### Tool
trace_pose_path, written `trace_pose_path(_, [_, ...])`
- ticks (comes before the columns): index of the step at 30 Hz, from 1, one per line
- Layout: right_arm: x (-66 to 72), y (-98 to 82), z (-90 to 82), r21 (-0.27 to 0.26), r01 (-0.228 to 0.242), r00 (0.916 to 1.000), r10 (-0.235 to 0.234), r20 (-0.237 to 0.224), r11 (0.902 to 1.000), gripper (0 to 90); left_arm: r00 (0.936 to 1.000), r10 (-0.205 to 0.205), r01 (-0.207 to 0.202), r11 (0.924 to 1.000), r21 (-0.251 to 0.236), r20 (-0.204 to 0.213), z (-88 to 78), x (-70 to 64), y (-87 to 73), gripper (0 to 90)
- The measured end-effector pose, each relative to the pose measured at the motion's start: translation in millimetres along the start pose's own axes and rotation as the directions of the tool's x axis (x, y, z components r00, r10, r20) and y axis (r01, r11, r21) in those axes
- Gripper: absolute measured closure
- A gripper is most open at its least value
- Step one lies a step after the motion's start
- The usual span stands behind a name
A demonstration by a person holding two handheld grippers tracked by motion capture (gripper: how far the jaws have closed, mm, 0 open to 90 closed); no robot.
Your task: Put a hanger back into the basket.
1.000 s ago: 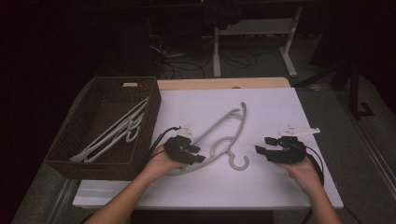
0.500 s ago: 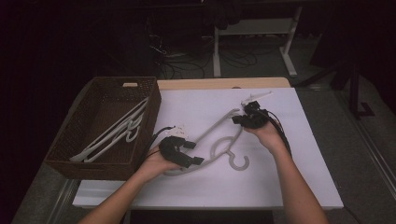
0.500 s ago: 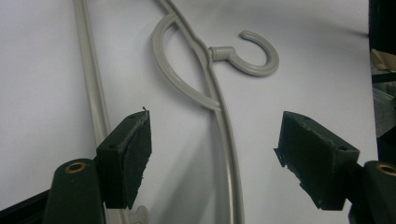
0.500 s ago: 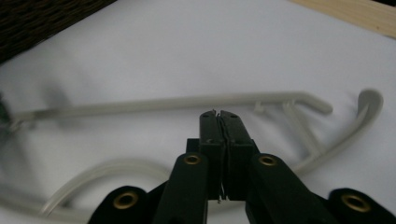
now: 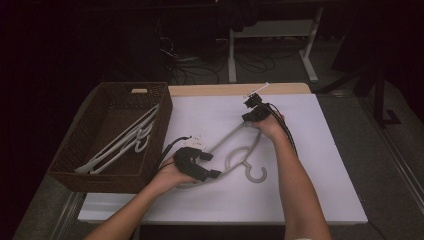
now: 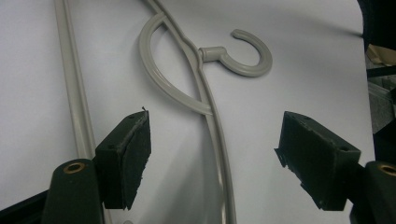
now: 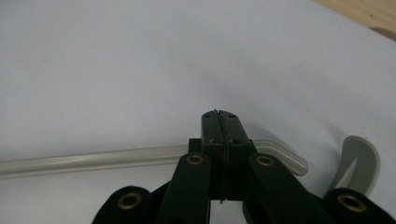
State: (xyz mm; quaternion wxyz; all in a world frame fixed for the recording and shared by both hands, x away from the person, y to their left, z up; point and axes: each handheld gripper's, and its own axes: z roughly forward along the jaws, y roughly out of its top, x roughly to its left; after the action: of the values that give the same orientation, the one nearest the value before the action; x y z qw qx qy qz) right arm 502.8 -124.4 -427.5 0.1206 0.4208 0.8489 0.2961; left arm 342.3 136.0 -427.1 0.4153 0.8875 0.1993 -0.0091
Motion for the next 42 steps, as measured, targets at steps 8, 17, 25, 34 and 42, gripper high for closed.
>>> trace_pose_path(8, [-2.2,0.7,8.4,0.027,0.002,1.0,-0.002,0.003,0.9996,89.1,0.9999,0.015,-0.015,0.9997,0.017,-0.001,5.4,-1.8,2.2,26.2])
trace_pose_path(17, [-1.5,1.7,11.3,0.045,0.009,0.9999,-0.009,0.008,0.999,89.2,0.999,0.045,-0.045,0.9934,0.106,0.0,25.3,-1.9,5.8,35.5])
trace_pose_path(25, [0.2,3.5,14.8,0.062,0.017,0.9997,-0.018,0.015,0.998,89.3,0.9958,0.092,-0.089,0.9802,0.177,-0.007,39.2,-4.5,9.0,52.9])
trace_pose_path(34, [-0.4,3.8,14.8,0.065,0.021,0.9997,-0.021,0.011,0.9977,89.3,0.9955,0.094,-0.094,0.9738,0.207,0.006,49.4,-4.1,15.6,72.7])
trace_pose_path(42, [-2.3,4.2,10.6,0.051,0.01,0.9999,-0.01,-0.009,0.9987,87.3,0.9991,0.037,-0.033,0.9808,0.192,-0.02,44.3,-0.5,18.1,78.8])
